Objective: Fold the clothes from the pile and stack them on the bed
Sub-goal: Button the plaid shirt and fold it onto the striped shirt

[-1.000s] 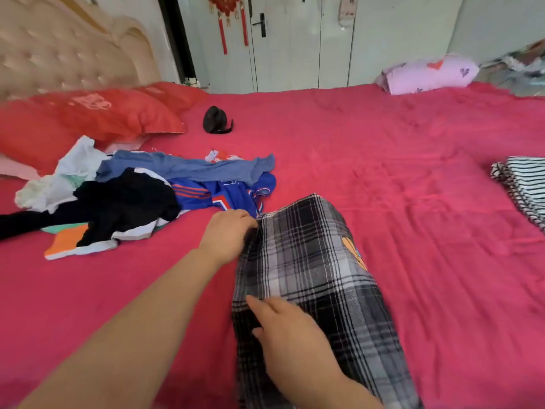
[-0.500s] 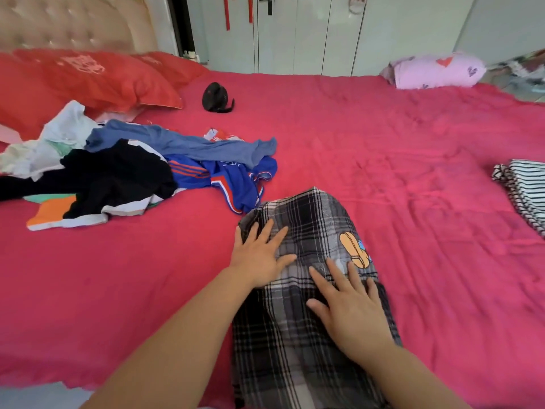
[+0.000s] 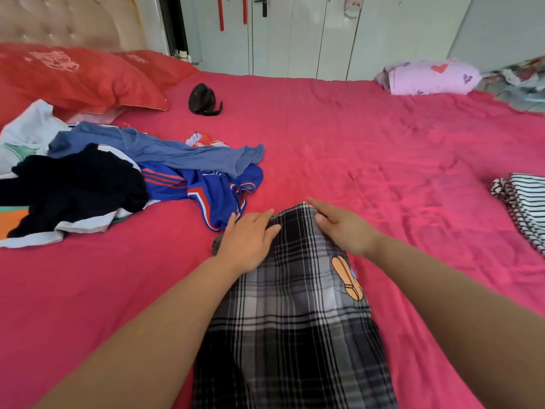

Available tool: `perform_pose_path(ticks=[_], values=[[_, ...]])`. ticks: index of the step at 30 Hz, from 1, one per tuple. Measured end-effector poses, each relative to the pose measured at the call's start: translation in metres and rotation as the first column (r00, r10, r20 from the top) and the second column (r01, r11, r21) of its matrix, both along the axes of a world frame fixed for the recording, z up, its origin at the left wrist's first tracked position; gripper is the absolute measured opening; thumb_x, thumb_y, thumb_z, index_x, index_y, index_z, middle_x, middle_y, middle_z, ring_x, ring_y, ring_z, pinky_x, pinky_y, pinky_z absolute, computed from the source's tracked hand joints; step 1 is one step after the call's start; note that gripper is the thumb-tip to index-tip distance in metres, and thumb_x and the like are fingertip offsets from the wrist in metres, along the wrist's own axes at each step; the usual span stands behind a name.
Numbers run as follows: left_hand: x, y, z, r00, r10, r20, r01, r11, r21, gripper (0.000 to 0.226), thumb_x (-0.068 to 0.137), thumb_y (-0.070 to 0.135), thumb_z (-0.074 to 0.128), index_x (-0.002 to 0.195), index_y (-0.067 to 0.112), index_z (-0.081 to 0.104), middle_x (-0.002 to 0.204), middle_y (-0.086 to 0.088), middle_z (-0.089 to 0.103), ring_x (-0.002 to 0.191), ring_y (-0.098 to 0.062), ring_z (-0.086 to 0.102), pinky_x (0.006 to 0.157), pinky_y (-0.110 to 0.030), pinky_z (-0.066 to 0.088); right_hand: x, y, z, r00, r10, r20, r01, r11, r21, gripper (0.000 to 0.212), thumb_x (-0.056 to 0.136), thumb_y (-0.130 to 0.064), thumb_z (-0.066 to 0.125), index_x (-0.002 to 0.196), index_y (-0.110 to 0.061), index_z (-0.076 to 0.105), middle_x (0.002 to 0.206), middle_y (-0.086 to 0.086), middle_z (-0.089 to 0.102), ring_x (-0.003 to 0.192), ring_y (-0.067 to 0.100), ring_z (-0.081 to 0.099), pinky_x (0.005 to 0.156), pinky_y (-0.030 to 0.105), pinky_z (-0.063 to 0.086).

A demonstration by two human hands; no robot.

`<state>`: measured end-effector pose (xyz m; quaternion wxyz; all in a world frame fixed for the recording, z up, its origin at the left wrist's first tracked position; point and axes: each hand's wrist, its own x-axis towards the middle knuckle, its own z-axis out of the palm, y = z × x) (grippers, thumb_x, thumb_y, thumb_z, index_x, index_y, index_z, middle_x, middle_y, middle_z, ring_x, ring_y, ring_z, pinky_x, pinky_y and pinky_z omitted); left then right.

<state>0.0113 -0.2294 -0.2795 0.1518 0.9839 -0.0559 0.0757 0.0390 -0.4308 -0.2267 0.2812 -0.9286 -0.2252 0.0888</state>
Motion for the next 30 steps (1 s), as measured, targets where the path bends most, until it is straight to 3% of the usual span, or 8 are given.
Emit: perform_pose_path(ticks=[4, 7, 9, 12, 16, 20, 25, 30], values=[[0.01, 0.006, -0.016, 0.995, 0.034, 0.098, -0.051, 0.981, 0.186, 0.074, 0.085, 0.059, 0.008, 0.135, 0.021, 0.047, 0.102, -0.01, 0.06, 0.097, -0.031, 0.055, 0.084, -0.04, 0.04, 0.019, 0.007, -0.012, 0.986, 0.051, 0.158, -0.015, 0.976, -0.217, 0.031, 0.1, -0.032, 0.034, 0.117, -0.011, 0.049, 0.109, 0.014, 0.062, 0.1, 0.03, 0.055, 0.076, 0.034, 0.037], [0.024, 0.009, -0.016, 0.951, -0.018, 0.309, -0.084, 0.946, 0.313, 0.056, 0.088, 0.049, 0.027, 0.099, 0.015, 0.07, 0.067, -0.008, 0.059, 0.06, -0.029, 0.058, 0.053, -0.034, 0.044, 0.036, -0.007, -0.015, 0.957, 0.124, 0.262, 0.006, 0.895, -0.446, 0.037, 0.098, -0.043, 0.027, 0.108, -0.013, 0.047, 0.098, 0.011, 0.059, 0.095, 0.032, 0.054, 0.074, 0.036, 0.033], [0.037, 0.01, -0.016, 0.929, -0.039, 0.369, -0.11, 0.92, 0.375, 0.05, 0.087, 0.047, 0.032, 0.09, 0.015, 0.071, 0.062, -0.006, 0.057, 0.055, -0.027, 0.056, 0.049, -0.031, 0.042, 0.043, -0.012, -0.023, 0.953, 0.126, 0.274, 0.035, 0.857, -0.514, 0.04, 0.098, -0.047, 0.024, 0.111, -0.016, 0.047, 0.1, 0.008, 0.058, 0.098, 0.03, 0.054, 0.079, 0.037, 0.034], [0.038, 0.001, -0.017, 0.986, 0.003, 0.167, -0.07, 0.914, 0.399, 0.054, 0.092, 0.051, 0.026, 0.119, 0.02, 0.062, 0.092, -0.009, 0.062, 0.084, -0.028, 0.058, 0.07, -0.038, 0.045, 0.041, -0.009, -0.041, 0.973, 0.044, 0.226, 0.095, 0.818, -0.568, 0.046, 0.097, -0.049, 0.025, 0.122, -0.018, 0.047, 0.113, 0.009, 0.054, 0.11, 0.031, 0.048, 0.09, 0.041, 0.036], [0.03, -0.005, -0.011, 0.992, 0.123, 0.037, -0.128, 0.915, 0.383, 0.055, 0.098, 0.049, 0.023, 0.149, 0.029, 0.014, 0.152, -0.006, 0.024, 0.139, -0.028, 0.02, 0.11, -0.047, 0.014, 0.032, -0.008, -0.034, 0.952, -0.031, 0.303, 0.168, 0.884, -0.436, 0.046, 0.097, -0.046, 0.032, 0.137, -0.025, 0.039, 0.126, 0.009, 0.048, 0.121, 0.03, 0.04, 0.099, 0.042, 0.033], [-0.004, -0.013, 0.003, 0.962, 0.071, 0.264, -0.125, 0.973, 0.194, 0.062, 0.091, 0.05, 0.012, 0.147, 0.027, 0.023, 0.151, -0.006, 0.03, 0.141, -0.028, 0.023, 0.114, -0.048, 0.011, -0.007, -0.007, -0.011, 0.901, 0.064, 0.428, 0.046, 0.97, -0.241, 0.071, 0.085, -0.065, 0.011, 0.138, -0.03, 0.042, 0.138, 0.002, 0.047, 0.131, 0.026, 0.037, 0.11, 0.047, 0.026], [-0.039, 0.009, -0.031, 0.967, 0.139, -0.212, -0.107, 0.982, 0.152, 0.064, 0.09, 0.065, 0.018, 0.146, 0.041, 0.0, 0.158, 0.002, -0.005, 0.145, -0.02, -0.004, 0.116, -0.046, -0.003, -0.065, -0.03, -0.064, 0.983, 0.091, 0.161, -0.006, 0.885, -0.466, 0.095, 0.058, -0.081, -0.025, 0.143, -0.047, 0.001, 0.157, -0.011, 0.003, 0.145, 0.019, -0.005, 0.115, 0.051, 0.007], [-0.039, 0.008, -0.02, 0.95, 0.181, -0.255, -0.129, 0.969, 0.21, 0.064, 0.091, 0.065, 0.015, 0.147, 0.039, -0.002, 0.158, -0.002, -0.006, 0.145, -0.021, -0.007, 0.115, -0.048, -0.006, -0.061, -0.03, -0.061, 0.996, 0.034, 0.082, 0.012, 0.862, -0.507, 0.058, 0.093, -0.059, 0.015, 0.146, -0.041, 0.001, 0.157, -0.009, -0.004, 0.145, 0.021, -0.008, 0.115, 0.053, 0.007]])
